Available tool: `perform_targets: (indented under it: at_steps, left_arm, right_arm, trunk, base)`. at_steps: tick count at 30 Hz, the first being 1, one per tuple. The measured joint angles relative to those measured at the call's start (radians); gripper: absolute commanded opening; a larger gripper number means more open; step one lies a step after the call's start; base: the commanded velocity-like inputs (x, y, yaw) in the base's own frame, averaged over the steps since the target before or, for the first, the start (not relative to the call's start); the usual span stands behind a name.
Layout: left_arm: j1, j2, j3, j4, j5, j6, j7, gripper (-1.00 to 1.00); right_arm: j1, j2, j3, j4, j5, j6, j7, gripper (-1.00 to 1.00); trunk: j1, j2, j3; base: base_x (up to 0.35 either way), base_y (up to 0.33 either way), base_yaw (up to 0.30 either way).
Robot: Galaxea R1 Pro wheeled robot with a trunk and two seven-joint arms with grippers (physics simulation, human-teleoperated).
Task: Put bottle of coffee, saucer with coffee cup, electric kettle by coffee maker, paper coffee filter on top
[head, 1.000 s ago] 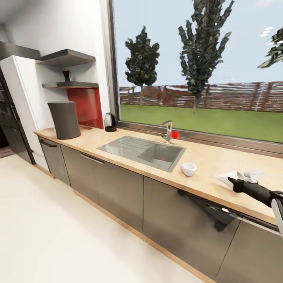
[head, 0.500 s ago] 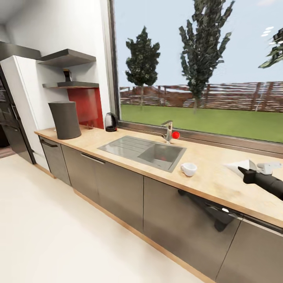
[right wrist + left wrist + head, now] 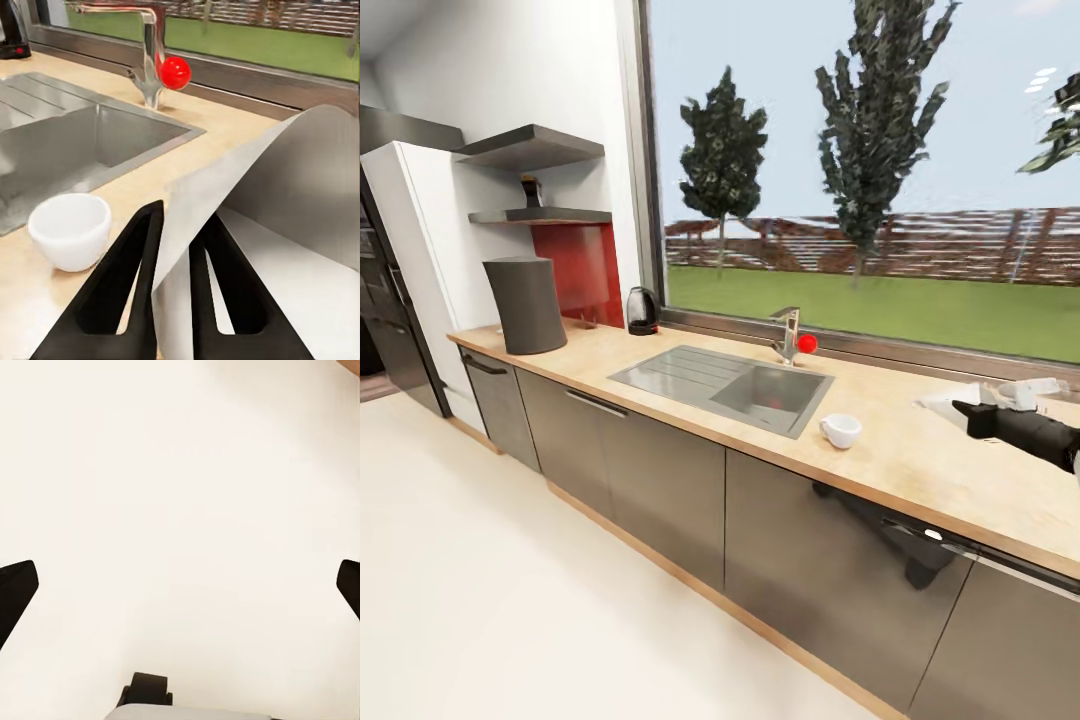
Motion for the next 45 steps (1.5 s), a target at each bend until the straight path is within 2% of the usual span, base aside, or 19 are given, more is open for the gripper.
perform_targets:
  at_steps: [2,3,8,12,15,16,21,22,24,25,35,38,40,45]
  left_arm:
    - [0.0,0.0,0.001,0.0,0.0,0.0,0.0,1.0]
    - [0.0,0.0,0.002,0.0,0.0,0.0,0.0,1.0]
    - [0.0,0.0,0.046,-0.001,0.001,0.0,-0.002,1.0]
    - [0.0,-0.001,0.066,-0.001,0.001,0.0,-0.003,1.0]
    - [0.0,-0.001,0.069,-0.001,0.001,0.0,-0.004,1.0]
    - [0.0,-0.001,0.072,-0.002,0.002,0.0,-0.005,1.0]
    - [0.0,-0.001,0.071,-0.003,0.002,-0.001,-0.005,1.0]
    - [-0.001,-0.001,0.072,-0.003,0.002,-0.001,-0.005,1.0]
    - [0.0,-0.001,0.072,-0.004,0.002,-0.001,-0.005,1.0]
    - [0.0,-0.001,0.073,-0.005,0.002,-0.001,-0.005,1.0]
    - [0.0,-0.001,0.073,-0.005,0.001,-0.001,-0.005,1.0]
    - [0.0,-0.001,0.073,-0.005,0.002,-0.001,-0.005,1.0]
    - [0.0,-0.001,0.073,-0.005,0.002,-0.001,-0.005,1.0]
    - [0.0,-0.001,0.073,-0.005,0.002,-0.001,-0.005,1.0]
  right_arm:
    - [-0.011,0.002,0.036,-0.001,0.0,0.014,-0.001,-1.0]
    - [-0.013,0.003,0.041,-0.001,0.0,0.016,-0.001,-1.0]
    - [-0.032,0.005,0.058,-0.006,-0.001,0.024,-0.003,-1.0]
    - [-0.046,0.006,0.062,-0.007,-0.001,0.027,-0.002,-1.0]
    - [-0.058,0.006,0.063,-0.008,-0.001,0.028,-0.002,-1.0]
    - [-0.081,0.006,0.063,-0.008,-0.002,0.028,-0.002,-1.0]
    - [-0.088,0.007,0.064,-0.008,-0.001,0.029,-0.002,-1.0]
    - [-0.11,0.007,0.093,-0.008,-0.002,0.029,-0.002,-1.0]
    - [-0.124,0.007,0.109,-0.008,-0.001,0.03,-0.003,-1.0]
    - [-0.135,0.013,0.123,-0.008,-0.002,0.031,-0.003,-1.0]
    - [-0.14,0.048,0.132,-0.008,-0.001,0.032,-0.003,-1.0]
    - [-0.139,0.052,0.164,-0.008,-0.001,0.031,-0.003,-1.0]
    - [-0.14,0.054,0.207,-0.008,0.001,0.031,-0.004,-1.0]
    - [-0.14,0.055,0.235,-0.008,0.002,0.03,-0.005,-1.0]
  trunk:
    - [0.0,0.0,0.0]
    - [0.0,0.0,0.0]
    - [0.0,0.0,0.0]
    - [0.0,0.0,0.001]
    - [0.0,0.0,0.001]
    - [0.0,0.0,0.001]
    - [0.0,0.0,0.001]
    - [0.0,0.0,0.001]
    - [0.0,0.0,0.001]
    - [0.0,0.0,0.001]
    - [0.0,0.0,0.001]
    - [0.0,0.0,0.001]
    - [0.0,0.0,0.001]
    - [0.0,0.0,0.001]
  base:
    - [0.0,0.0,0.0]
    - [0.0,0.0,0.0]
    - [0.0,0.0,0.054]
    - [0.0,0.0,0.217]
    - [0.0,0.0,0.258]
    - [0.0,0.0,0.268]
    - [0.0,0.0,0.269]
    - [0.0,0.0,0.27]
    - [0.0,0.0,0.27]
    - [0.0,0.0,0.27]
    - [0.0,0.0,0.27]
    - [0.0,0.0,0.27]
    - [0.0,0.0,0.27]
    - [0.0,0.0,0.27]
